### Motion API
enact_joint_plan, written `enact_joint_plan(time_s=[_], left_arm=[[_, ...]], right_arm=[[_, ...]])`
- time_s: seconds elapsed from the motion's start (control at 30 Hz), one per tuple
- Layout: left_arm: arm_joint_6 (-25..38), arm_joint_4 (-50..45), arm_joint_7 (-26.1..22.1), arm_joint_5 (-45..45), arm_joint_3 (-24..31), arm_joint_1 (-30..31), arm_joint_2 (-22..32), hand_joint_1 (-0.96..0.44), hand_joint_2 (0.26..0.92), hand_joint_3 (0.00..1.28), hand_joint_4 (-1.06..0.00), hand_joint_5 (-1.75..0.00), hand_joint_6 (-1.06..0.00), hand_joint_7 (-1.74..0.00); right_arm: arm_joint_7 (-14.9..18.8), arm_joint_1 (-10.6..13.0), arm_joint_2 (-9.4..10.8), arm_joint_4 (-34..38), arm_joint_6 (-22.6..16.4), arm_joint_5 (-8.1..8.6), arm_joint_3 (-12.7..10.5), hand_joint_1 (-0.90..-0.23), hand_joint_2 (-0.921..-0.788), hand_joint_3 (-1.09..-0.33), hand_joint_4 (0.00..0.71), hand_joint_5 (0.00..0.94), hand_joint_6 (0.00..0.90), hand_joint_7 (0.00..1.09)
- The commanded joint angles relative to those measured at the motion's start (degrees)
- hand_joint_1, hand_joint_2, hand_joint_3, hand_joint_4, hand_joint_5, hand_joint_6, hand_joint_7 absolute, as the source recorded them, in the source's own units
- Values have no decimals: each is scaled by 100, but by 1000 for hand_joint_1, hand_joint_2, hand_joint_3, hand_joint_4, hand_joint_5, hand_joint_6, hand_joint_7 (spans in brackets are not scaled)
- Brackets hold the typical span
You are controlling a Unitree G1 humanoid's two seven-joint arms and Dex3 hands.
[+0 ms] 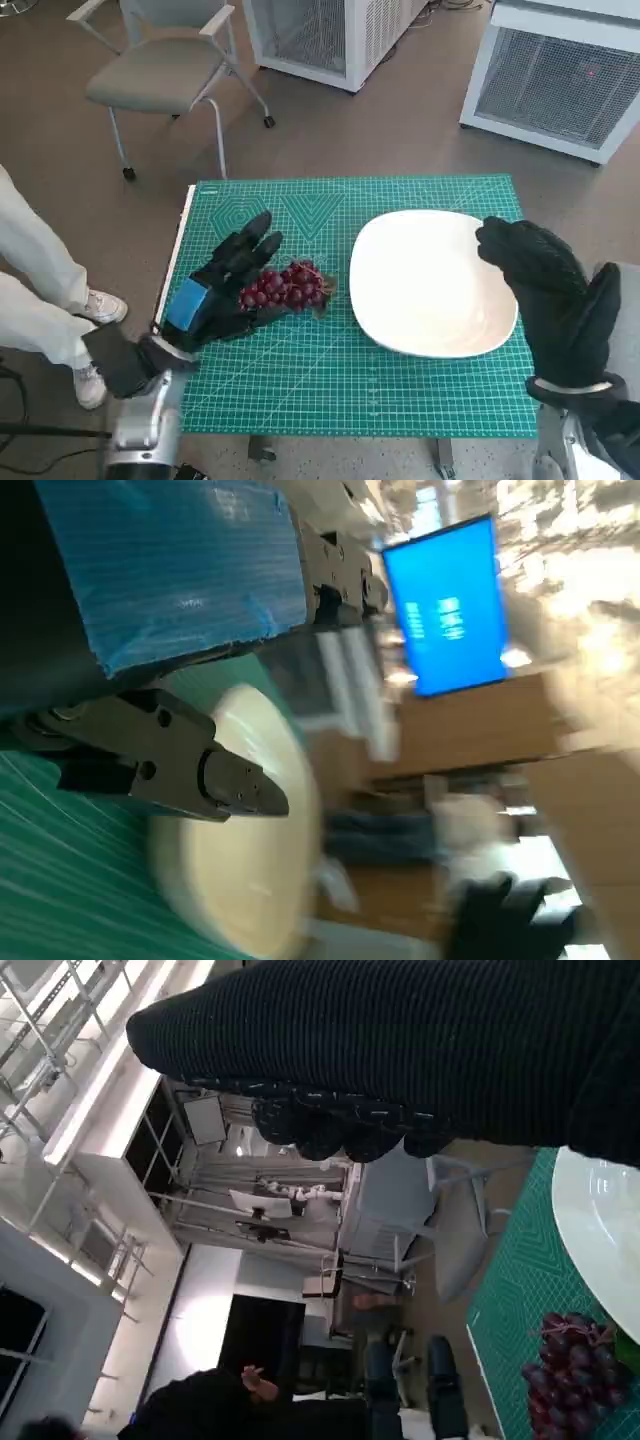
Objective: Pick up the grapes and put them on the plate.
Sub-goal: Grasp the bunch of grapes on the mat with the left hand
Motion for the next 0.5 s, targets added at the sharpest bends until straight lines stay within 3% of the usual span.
enact_joint_plan(time_s=[0.03,0.23,0.5], left_arm=[[950,-1214,367,1885,-513,127,971,-188,843,0,-133,-27,-226,-2],[2902,-2443,428,3924,-1165,70,1102,-71,795,2,-106,-12,-215,-4],[3456,-2703,352,4255,-1382,32,886,-55,782,0,-106,-8,-240,-12]], right_arm=[[-20,127,-13,4,86,5,-11,-404,-921,-636,393,708,153,986],[-34,142,-12,-26,112,9,-20,-404,-921,-636,392,709,154,985],[-34,164,8,-16,93,5,-17,-403,-921,-637,391,710,156,985]])
